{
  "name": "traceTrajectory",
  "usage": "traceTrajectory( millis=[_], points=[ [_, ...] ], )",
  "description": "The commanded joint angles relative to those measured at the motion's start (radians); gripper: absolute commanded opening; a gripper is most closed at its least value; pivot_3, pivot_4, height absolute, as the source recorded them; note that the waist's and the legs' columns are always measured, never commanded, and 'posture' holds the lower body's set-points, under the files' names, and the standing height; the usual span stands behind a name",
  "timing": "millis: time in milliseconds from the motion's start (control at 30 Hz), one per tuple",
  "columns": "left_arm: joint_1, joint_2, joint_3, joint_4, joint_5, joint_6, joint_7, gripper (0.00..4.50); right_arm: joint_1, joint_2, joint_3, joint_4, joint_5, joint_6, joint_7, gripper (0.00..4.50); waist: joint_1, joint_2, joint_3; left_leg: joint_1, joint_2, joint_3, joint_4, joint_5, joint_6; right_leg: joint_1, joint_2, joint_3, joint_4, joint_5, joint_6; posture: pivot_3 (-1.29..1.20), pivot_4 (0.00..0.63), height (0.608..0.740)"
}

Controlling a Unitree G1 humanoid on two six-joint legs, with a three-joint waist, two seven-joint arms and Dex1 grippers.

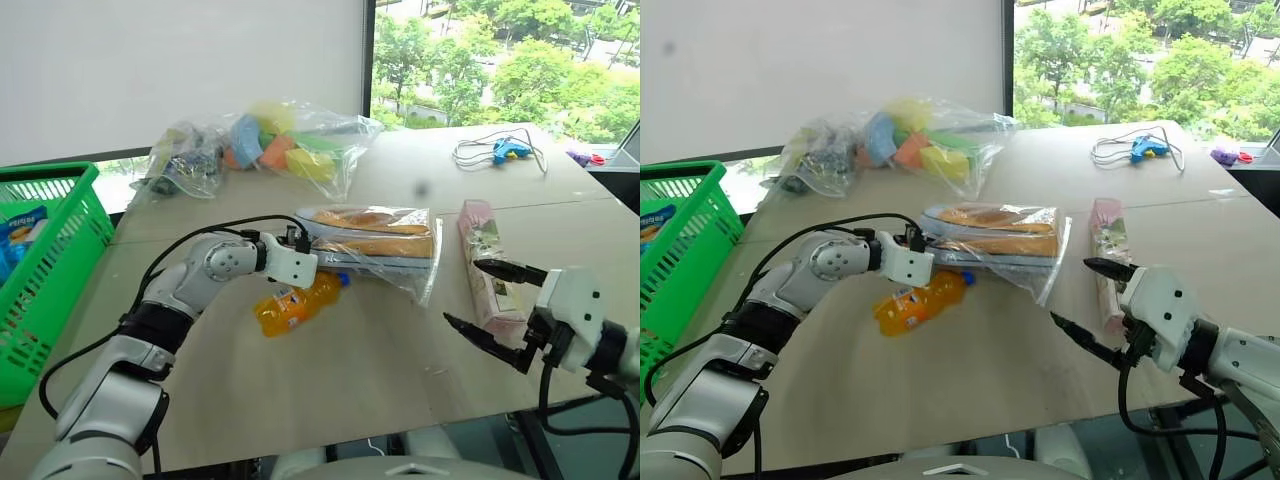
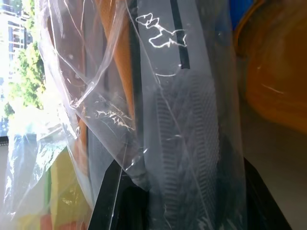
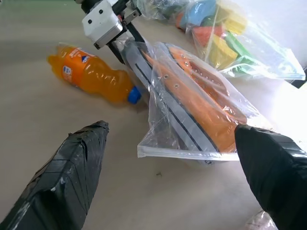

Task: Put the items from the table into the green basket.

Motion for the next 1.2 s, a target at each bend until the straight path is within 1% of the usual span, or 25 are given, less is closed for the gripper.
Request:
traceTrajectory(
  millis=[33,100,167,200,300,333,400,500,567,600,633,700,767,800,867,900,933,1000,1067,1100,1167,1200],
  points=[
    [-0.057,0.019,0.203,-0.062,-0.068,0.130,0.153,0.95,-0.086,0.006,0.042,-0.017,0.006,0.003,-0.046,4.50,-0.006,-0.001,0.001,0.000,0.000,0.000,0.000,0.000,0.000,0.000,0.000,0.000,0.000,0.000,0.000,-0.15,0.000,0.740],
    [-0.063,0.050,0.266,-0.054,-0.049,0.193,0.218,0.95,-0.138,0.013,0.076,-0.017,0.017,0.014,-0.064,4.50,-0.019,-0.003,0.003,0.000,0.000,0.000,0.000,0.000,0.000,0.000,0.000,0.000,0.000,0.000,0.000,-0.11,0.000,0.740],
    [-0.062,0.115,0.318,-0.017,-0.002,0.251,0.295,0.95,-0.218,0.024,0.129,-0.004,0.021,0.029,-0.083,4.50,-0.034,-0.007,0.005,0.001,0.001,0.000,0.000,0.000,0.000,-0.001,0.000,0.001,0.002,0.000,0.000,-0.08,0.000,0.740],
    [-0.058,0.151,0.332,0.004,0.027,0.267,0.334,0.95,-0.255,0.028,0.154,0.006,0.022,0.034,-0.086,4.50,-0.042,-0.009,0.007,0.001,0.002,0.000,0.000,0.000,0.000,-0.001,0.000,0.001,0.002,0.000,0.000,-0.06,0.000,0.740],
    [-0.047,0.231,0.345,0.051,0.080,0.312,0.419,0.95,-0.333,0.037,0.208,0.045,0.014,0.035,-0.076,4.50,-0.047,-0.010,0.007,0.001,0.007,0.000,-0.001,0.000,0.000,-0.002,0.003,0.001,0.002,0.001,-0.002,-0.02,0.000,0.740],
    [-0.042,0.259,0.335,0.060,0.110,0.302,0.447,0.95,-0.353,0.038,0.221,0.061,0.009,0.031,-0.070,4.50,-0.038,-0.010,0.007,0.001,0.007,-0.001,-0.002,0.000,0.000,-0.002,0.003,0.001,0.002,0.001,-0.002,-0.01,0.000,0.740],
    [-0.036,0.286,0.332,0.073,0.132,0.302,0.478,0.95,-0.381,0.037,0.239,0.086,0.003,0.022,-0.057,4.50,-0.019,-0.011,0.007,0.000,0.007,-0.002,-0.002,0.000,-0.001,-0.002,0.002,0.000,0.002,0.001,-0.003,0.00,0.000,0.740],
    [0.011,0.320,0.273,0.143,0.178,0.329,0.442,0.95,-0.436,0.038,0.265,0.130,0.002,0.015,-0.034,4.50,0.025,-0.011,0.007,-0.004,0.002,-0.002,-0.002,-0.001,0.000,-0.005,0.000,-0.003,0.001,0.001,-0.002,0.02,0.000,0.740],
    [0.039,0.307,0.274,0.163,0.140,0.342,0.389,0.95,-0.448,0.036,0.274,0.145,-0.001,0.010,-0.021,4.50,0.052,-0.011,0.006,-0.005,0.000,-0.002,-0.001,-0.003,0.002,-0.005,-0.003,-0.004,0.001,0.000,-0.001,0.02,0.000,0.740],
    [0.051,0.299,0.281,0.164,0.116,0.331,0.378,1.95,-0.449,0.035,0.277,0.148,-0.002,0.009,-0.017,4.50,0.064,-0.012,0.006,-0.006,-0.001,-0.001,-0.001,-0.003,0.003,-0.005,-0.004,-0.004,0.000,0.000,-0.001,0.02,0.000,0.740],
    [0.059,0.289,0.290,0.158,0.089,0.332,0.362,2.31,-0.449,0.034,0.277,0.152,-0.004,0.008,-0.013,4.50,0.074,-0.013,0.005,-0.007,-0.001,-0.002,0.000,-0.003,0.003,-0.005,-0.006,-0.005,-0.001,0.000,-0.001,0.02,0.000,0.740],
    [0.084,0.261,0.326,0.119,-0.003,0.348,0.298,3.19,-0.444,0.029,0.273,0.153,-0.006,0.009,-0.007,4.50,0.087,-0.016,0.004,-0.010,-0.001,-0.004,0.003,-0.004,0.004,-0.006,-0.012,-0.007,-0.002,0.001,-0.001,0.01,0.000,0.740],
    [0.103,0.253,0.344,0.085,-0.049,0.348,0.264,3.98,-0.439,0.028,0.266,0.152,-0.006,0.011,-0.006,4.50,0.088,-0.016,0.004,-0.012,-0.002,-0.005,0.004,-0.004,0.004,-0.007,-0.013,-0.007,-0.001,0.001,-0.001,0.00,0.000,0.740],
    [0.124,0.232,0.383,0.026,-0.143,0.418,0.191,4.42,-0.430,0.024,0.259,0.147,-0.008,0.013,-0.008,4.50,0.088,-0.016,0.004,-0.012,-0.002,-0.006,0.004,-0.004,0.004,-0.007,-0.014,-0.008,-0.001,0.001,-0.001,0.00,0.000,0.740],
    [0.154,0.195,0.464,-0.094,-0.321,0.534,0.082,4.47,-0.412,0.019,0.245,0.135,-0.007,0.019,-0.013,4.50,0.087,-0.016,0.004,-0.012,-0.002,-0.007,0.004,-0.004,0.004,-0.007,-0.015,-0.009,0.000,0.001,-0.001,-0.01,0.000,0.740],
    [0.171,0.174,0.503,-0.181,-0.445,0.653,0.007,4.47,-0.402,0.016,0.236,0.130,-0.006,0.021,-0.016,4.50,0.085,-0.016,0.004,-0.013,-0.002,-0.008,0.004,-0.004,0.003,-0.008,-0.015,-0.009,0.001,0.001,-0.001,-0.01,0.000,0.740],
    [0.192,0.164,0.543,-0.303,-0.599,0.805,-0.061,4.47,-0.387,0.012,0.223,0.127,-0.005,0.024,-0.017,4.50,0.082,-0.015,0.003,-0.013,-0.002,-0.009,0.004,-0.004,0.003,-0.008,-0.015,-0.010,0.001,0.001,-0.001,-0.01,0.000,0.740],
    [0.217,0.163,0.591,-0.489,-0.825,1.080,-0.131,4.47,-0.355,0.000,0.194,0.125,-0.001,0.027,-0.014,4.50,0.072,-0.015,0.003,-0.013,-0.002,-0.010,0.005,-0.003,0.003,-0.008,-0.015,-0.011,0.002,0.001,-0.001,-0.01,0.000,0.740],
    [0.232,0.183,0.582,-0.623,-0.940,1.216,-0.159,4.47,-0.324,-0.015,0.161,0.131,0.004,0.027,-0.003,4.50,0.065,-0.013,0.002,-0.013,-0.002,-0.010,0.005,-0.003,0.003,-0.007,-0.015,-0.011,0.002,0.001,-0.001,-0.02,0.000,0.740],
    [0.216,0.176,0.574,-0.667,-0.986,1.281,-0.142,4.47,-0.307,-0.025,0.142,0.136,0.007,0.029,0.004,4.50,0.061,-0.011,0.002,-0.013,-0.002,-0.010,0.005,-0.003,0.003,-0.007,-0.015,-0.011,0.002,0.001,-0.001,-0.02,0.000,0.740],
    [0.145,0.123,0.552,-0.708,-1.048,1.407,-0.054,4.47,-0.274,-0.045,0.107,0.141,0.003,0.027,0.021,4.50,0.055,-0.007,0.003,-0.009,-0.003,-0.010,0.005,-0.003,0.003,-0.003,-0.013,-0.011,0.003,0.001,-0.001,-0.03,0.000,0.740],
    [0.112,0.098,0.525,-0.733,-1.060,1.451,-0.017,4.47,-0.255,-0.055,0.083,0.141,0.007,0.033,0.028,4.50,0.055,-0.007,0.003,-0.004,-0.003,-0.010,0.005,-0.003,0.003,0.002,-0.012,-0.010,0.003,0.000,-0.001,-0.05,0.000,0.740]
  ],
)
